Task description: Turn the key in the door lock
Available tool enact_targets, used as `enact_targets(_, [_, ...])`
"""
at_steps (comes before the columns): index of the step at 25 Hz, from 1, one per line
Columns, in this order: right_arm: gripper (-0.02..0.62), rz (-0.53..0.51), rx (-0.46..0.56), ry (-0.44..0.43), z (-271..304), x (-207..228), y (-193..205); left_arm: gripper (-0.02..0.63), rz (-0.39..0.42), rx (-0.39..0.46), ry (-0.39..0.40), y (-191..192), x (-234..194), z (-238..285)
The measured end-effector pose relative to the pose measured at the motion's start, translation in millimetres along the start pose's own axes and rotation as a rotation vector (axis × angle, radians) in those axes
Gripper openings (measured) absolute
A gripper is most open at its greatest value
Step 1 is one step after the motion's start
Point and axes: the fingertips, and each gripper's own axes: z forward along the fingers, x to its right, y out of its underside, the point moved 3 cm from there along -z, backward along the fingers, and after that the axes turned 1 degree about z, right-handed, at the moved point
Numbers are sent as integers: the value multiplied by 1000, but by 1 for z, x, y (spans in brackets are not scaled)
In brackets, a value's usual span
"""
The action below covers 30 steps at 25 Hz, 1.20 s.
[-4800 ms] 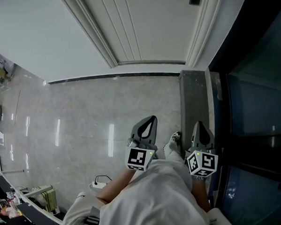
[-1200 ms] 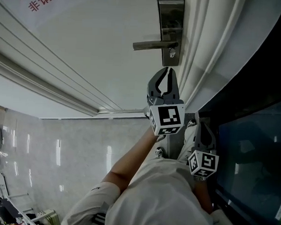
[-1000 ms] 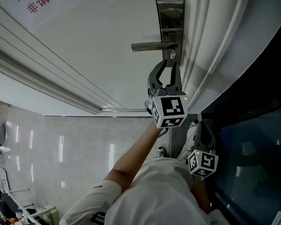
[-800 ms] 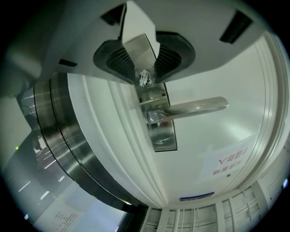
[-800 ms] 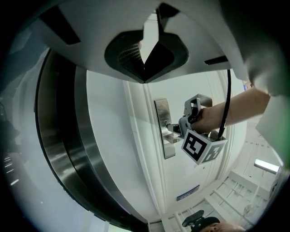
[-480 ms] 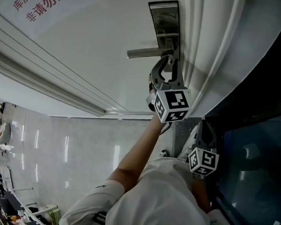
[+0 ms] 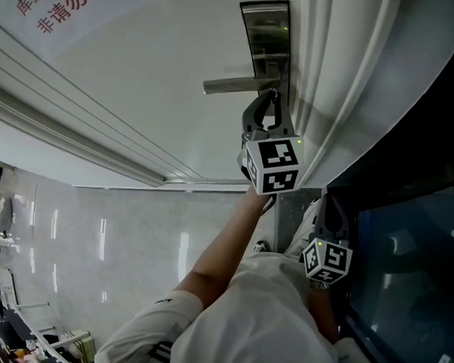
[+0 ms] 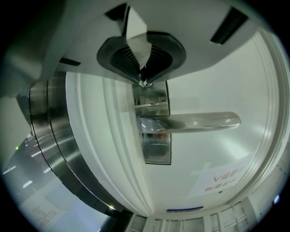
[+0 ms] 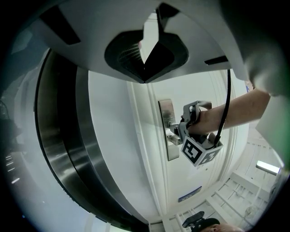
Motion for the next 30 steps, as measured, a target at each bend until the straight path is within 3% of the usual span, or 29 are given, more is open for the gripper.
enact_targets(8, [2, -18, -10, 7, -5, -2, 2, 60, -351, -6, 22, -2, -7, -4])
enact_targets(16, [2, -10, -14, 31, -13, 8, 6, 69, -498, 4, -32, 1, -7, -4])
enact_targets(30, [2, 5, 12, -20, -19, 10, 7, 92, -857, 16, -69, 4, -10, -9])
